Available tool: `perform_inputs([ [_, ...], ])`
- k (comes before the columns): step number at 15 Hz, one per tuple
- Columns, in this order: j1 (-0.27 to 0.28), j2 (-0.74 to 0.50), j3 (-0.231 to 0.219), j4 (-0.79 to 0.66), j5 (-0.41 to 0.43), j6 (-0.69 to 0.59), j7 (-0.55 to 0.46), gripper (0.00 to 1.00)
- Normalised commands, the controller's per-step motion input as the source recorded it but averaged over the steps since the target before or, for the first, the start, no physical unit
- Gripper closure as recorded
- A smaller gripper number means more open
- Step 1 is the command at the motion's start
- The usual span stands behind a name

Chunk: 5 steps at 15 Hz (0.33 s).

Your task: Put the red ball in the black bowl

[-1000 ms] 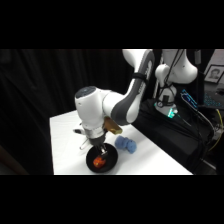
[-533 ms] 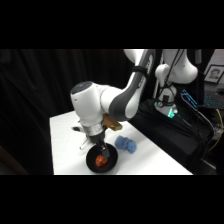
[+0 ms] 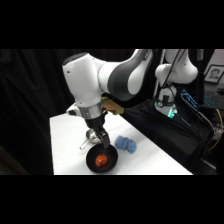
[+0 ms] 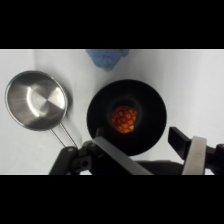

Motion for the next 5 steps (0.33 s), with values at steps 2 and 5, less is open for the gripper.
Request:
perform_inputs([
  [2,-0.025,-0.26,0.037,0.10,0.024,-0.40,-0.10,0.00],
  [5,-0.042,-0.18,0.042,0.16,0.036,-0.34,-0.14,0.00],
])
